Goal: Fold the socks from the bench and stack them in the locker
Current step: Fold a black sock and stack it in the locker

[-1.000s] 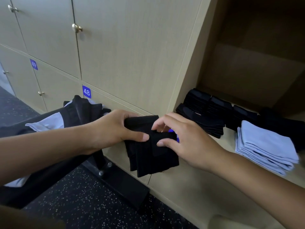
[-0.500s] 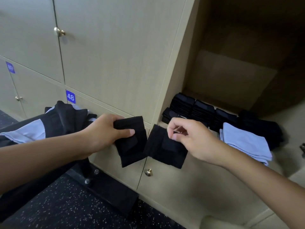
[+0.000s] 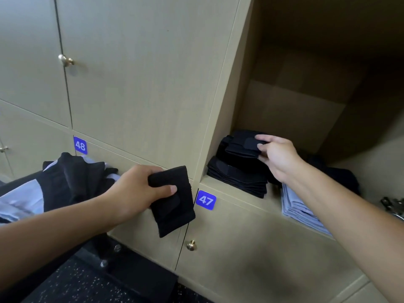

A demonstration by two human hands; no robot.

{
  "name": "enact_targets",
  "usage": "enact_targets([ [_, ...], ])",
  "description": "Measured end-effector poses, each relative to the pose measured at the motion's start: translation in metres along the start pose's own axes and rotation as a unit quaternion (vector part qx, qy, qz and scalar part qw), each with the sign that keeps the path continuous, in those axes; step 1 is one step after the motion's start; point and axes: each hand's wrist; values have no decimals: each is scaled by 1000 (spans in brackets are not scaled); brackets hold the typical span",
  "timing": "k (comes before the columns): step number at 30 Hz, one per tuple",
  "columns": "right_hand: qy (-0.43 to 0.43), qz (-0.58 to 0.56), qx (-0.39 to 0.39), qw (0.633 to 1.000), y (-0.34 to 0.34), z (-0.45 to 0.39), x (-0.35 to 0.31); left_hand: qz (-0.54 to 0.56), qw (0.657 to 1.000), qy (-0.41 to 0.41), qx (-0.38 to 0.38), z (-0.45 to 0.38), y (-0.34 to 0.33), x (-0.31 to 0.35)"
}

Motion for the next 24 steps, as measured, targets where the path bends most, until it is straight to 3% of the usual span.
enact_targets([
  [8,-27,-41,99,994,-11,-52,11,-46,999,-16,-2,1,5,-4],
  [24,-46,-37,137,989,-37,-82,24,-40,999,-15,-8,0,4,-5],
])
Point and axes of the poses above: each hand's wrist, its own z-axis away from the middle knuckle, its own y-axis out of the back of the hand, x = y × z
